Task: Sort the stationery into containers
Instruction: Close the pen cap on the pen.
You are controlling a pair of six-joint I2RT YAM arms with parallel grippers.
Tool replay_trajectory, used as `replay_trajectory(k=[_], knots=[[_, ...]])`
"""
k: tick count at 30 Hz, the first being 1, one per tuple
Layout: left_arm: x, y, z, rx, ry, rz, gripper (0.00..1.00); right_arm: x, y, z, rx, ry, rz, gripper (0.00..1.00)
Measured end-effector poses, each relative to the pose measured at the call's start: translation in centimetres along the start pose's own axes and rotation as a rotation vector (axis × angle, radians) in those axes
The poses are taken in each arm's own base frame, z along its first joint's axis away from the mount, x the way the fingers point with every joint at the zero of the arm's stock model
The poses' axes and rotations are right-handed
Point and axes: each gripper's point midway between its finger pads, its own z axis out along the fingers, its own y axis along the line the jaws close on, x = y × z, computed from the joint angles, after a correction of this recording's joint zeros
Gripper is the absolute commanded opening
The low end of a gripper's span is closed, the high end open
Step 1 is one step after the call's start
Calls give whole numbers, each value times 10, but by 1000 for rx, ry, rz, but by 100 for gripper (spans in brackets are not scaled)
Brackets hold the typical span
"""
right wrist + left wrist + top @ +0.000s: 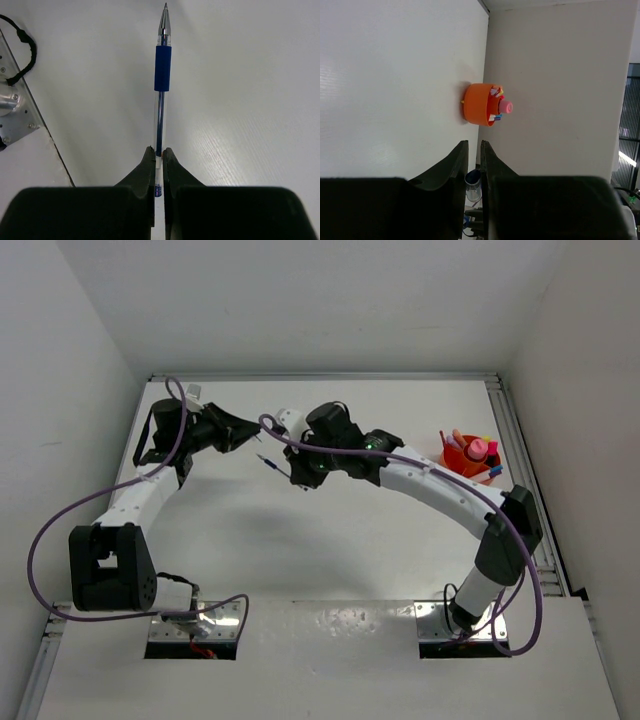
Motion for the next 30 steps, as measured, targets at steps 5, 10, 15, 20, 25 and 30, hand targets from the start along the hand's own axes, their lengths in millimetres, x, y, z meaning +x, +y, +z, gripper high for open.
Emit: replay_trajectory(k=[5, 10, 15, 20, 25, 30], knots=[[0, 1, 0, -3, 0, 5, 0, 0, -5, -1, 9, -1, 19, 0], [5, 1, 2, -8, 9, 21, 0, 1, -9, 0, 16, 1, 35, 0], [17, -1, 7, -8, 35, 47, 0, 2, -13, -1, 23, 1, 49, 0], [21, 0, 9, -16, 39, 59, 0, 2, -14, -1, 24, 1, 53, 0], [22, 3, 9, -28, 39, 66, 0, 2, -16, -1, 27, 0, 55, 0], [21, 5, 9, -35, 37, 69, 0, 2, -16, -1, 28, 0, 56, 0]])
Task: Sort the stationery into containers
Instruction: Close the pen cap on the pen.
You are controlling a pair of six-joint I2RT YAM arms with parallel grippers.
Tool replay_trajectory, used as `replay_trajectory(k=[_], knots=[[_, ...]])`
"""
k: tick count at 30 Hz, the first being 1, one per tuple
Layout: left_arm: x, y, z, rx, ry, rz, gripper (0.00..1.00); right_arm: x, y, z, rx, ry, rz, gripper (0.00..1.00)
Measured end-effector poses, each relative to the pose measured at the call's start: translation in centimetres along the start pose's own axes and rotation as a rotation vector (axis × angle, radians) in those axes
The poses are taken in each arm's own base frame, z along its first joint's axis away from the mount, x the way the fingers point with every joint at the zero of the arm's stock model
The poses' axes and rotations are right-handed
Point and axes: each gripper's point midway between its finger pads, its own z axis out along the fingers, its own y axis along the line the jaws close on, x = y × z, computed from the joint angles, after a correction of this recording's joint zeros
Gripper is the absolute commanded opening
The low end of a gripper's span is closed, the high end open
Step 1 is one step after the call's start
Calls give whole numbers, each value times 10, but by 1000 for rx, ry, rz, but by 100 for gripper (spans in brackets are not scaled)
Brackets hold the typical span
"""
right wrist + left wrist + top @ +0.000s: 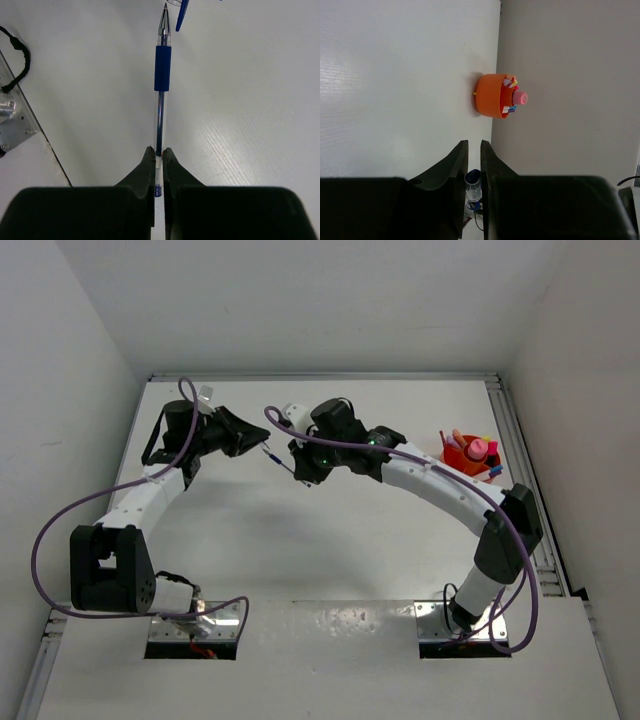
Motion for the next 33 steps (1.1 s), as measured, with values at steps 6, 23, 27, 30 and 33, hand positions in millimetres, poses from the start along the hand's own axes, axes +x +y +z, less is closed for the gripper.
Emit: replay_trajectory(k=[6, 23, 27, 30, 33], knots=[[0, 1, 0, -2, -1, 1, 0, 0, 0, 0, 1, 1, 0, 0], [3, 1, 2, -7, 3, 10, 0, 0, -3, -1, 6, 0, 12, 0], [7, 1, 4, -11, 11, 23, 0, 0, -5, -1, 8, -1, 19, 0], [8, 0, 5, -13, 10, 28, 0, 1, -5, -1, 9, 1, 26, 0], [10, 0, 6, -14, 11, 31, 0, 2, -4, -1, 9, 6, 36, 0]])
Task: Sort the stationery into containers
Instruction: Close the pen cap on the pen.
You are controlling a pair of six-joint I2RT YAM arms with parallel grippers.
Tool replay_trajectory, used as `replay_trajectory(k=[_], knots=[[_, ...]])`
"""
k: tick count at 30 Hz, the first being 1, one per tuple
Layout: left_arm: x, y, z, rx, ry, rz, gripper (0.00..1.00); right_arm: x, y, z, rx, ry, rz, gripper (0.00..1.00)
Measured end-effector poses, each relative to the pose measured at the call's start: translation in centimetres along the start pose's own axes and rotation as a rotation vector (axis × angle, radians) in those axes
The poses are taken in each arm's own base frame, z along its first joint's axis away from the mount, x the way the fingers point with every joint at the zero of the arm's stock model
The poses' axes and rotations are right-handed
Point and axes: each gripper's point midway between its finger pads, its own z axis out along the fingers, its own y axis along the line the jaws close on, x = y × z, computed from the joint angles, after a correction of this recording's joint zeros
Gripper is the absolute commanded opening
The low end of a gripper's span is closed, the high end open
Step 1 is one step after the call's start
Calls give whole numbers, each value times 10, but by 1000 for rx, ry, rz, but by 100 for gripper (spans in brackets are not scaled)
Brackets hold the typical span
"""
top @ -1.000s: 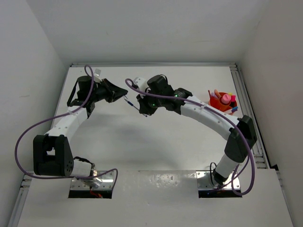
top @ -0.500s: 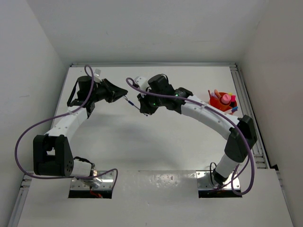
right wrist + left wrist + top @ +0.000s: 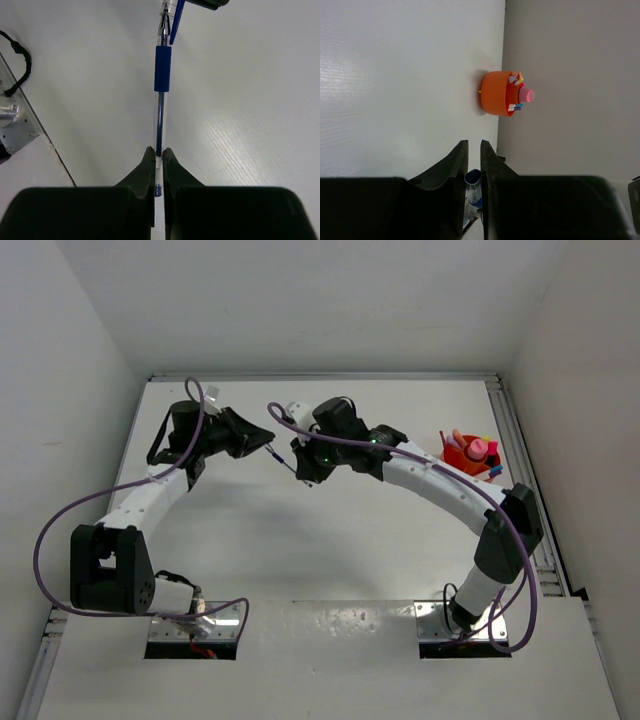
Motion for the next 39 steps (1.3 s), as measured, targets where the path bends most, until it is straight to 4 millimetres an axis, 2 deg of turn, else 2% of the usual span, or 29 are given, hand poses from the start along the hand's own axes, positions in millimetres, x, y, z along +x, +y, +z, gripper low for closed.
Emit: replay_trajectory(k=[7, 12, 22, 30, 39], knots=[[0, 2, 5, -33, -34, 13, 0, 0, 4, 3, -6, 9, 96, 0], [-1, 3, 8, -54, -67, 24, 0, -9, 5, 14, -8, 3, 180, 0], [6, -4, 18, -59, -90, 92, 0, 0, -1, 17, -5, 45, 250, 0], [19, 6, 22, -75, -89, 105, 0, 14, -1, 15, -14, 105, 273, 0], [28, 14, 26, -77, -97, 99, 0, 19, 5, 14, -46, 143, 287, 0]])
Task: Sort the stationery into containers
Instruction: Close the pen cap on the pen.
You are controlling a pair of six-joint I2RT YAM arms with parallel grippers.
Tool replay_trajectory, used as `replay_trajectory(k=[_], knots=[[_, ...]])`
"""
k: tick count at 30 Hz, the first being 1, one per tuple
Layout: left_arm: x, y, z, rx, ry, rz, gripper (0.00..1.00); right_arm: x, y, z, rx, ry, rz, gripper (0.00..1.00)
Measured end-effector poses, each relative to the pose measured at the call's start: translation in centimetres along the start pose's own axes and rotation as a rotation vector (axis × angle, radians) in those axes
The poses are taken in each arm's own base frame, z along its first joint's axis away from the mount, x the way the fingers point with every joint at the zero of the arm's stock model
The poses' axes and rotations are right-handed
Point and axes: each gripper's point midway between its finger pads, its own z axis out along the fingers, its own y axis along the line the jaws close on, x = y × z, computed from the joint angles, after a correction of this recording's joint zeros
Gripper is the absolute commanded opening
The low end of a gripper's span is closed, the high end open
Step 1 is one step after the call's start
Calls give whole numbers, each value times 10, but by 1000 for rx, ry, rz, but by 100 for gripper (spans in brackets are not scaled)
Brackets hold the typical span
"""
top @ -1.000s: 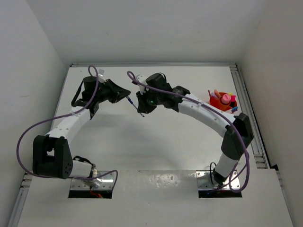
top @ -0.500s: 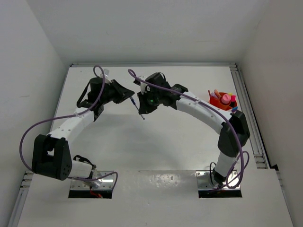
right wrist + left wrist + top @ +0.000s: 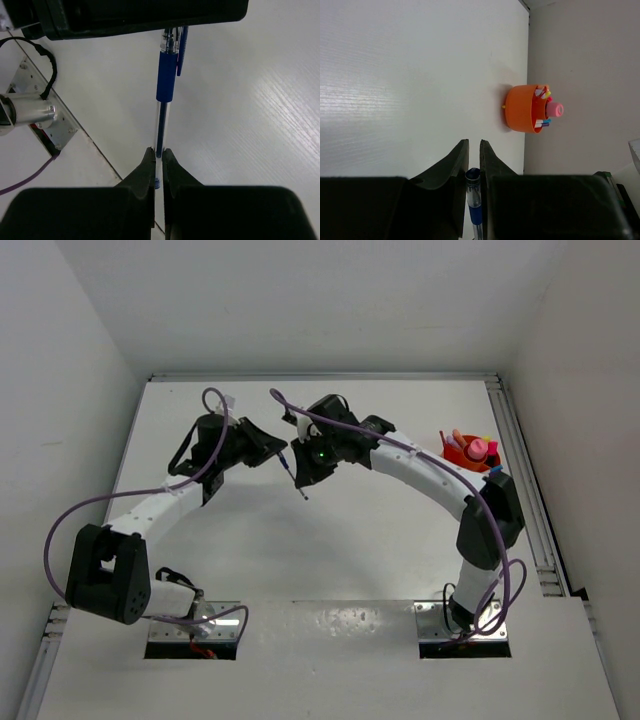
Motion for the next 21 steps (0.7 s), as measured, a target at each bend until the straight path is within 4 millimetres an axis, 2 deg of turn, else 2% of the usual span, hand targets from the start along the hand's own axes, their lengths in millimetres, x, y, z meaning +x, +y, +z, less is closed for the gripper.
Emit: replay_trajectory(k=[21], knots=[[10, -7, 5, 16, -3, 15, 0, 8, -7, 2, 1, 44, 28, 0]])
